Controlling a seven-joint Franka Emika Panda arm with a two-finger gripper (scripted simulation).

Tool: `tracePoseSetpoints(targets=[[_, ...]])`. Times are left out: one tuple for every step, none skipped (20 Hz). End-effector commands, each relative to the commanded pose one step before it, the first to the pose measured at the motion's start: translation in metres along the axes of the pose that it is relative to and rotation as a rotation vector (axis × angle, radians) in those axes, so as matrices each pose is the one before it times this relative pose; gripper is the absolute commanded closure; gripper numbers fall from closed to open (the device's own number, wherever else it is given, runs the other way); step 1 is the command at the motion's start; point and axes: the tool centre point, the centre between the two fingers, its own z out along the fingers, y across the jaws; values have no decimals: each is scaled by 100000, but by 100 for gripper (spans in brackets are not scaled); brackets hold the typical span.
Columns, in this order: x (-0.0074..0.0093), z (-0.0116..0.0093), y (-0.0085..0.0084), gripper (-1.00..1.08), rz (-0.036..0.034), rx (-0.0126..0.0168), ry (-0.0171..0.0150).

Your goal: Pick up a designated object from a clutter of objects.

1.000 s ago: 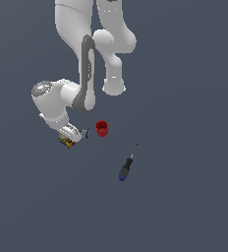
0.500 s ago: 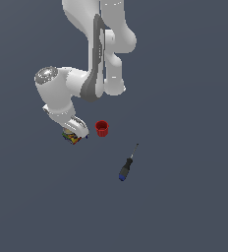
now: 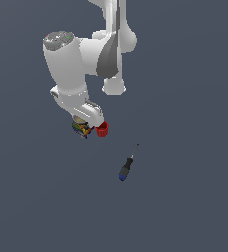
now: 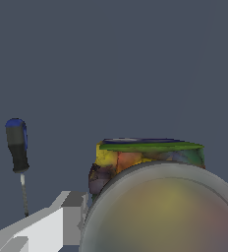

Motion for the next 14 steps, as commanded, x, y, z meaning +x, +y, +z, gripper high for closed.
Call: tracePoseSetpoints(targets=[[-630,-2729,-1874,108,78,-23,328],[-257,-1024,-758,108,11,-55,40],[-247,-1010,-749,108,0,0,0],[-244,-1006,-748,108,0,0,0],[-242,-1003,-749,108,0,0,0],[-240,-1000,-751,108,0,0,0],[-237,-998,-753,108,0,0,0],[-241,-1002,-759,108,-42,54,-10],[-229,-985,-751,108,0,0,0],[-222,-969,-739,108,-32,56,-25],[-211,-938,-724,108,0,0,0],[-194,-890,-684,108,-29,56,-28],[-178,-837,-646,108,-28,56,-28],[-165,-783,-615,108,0,0,0]])
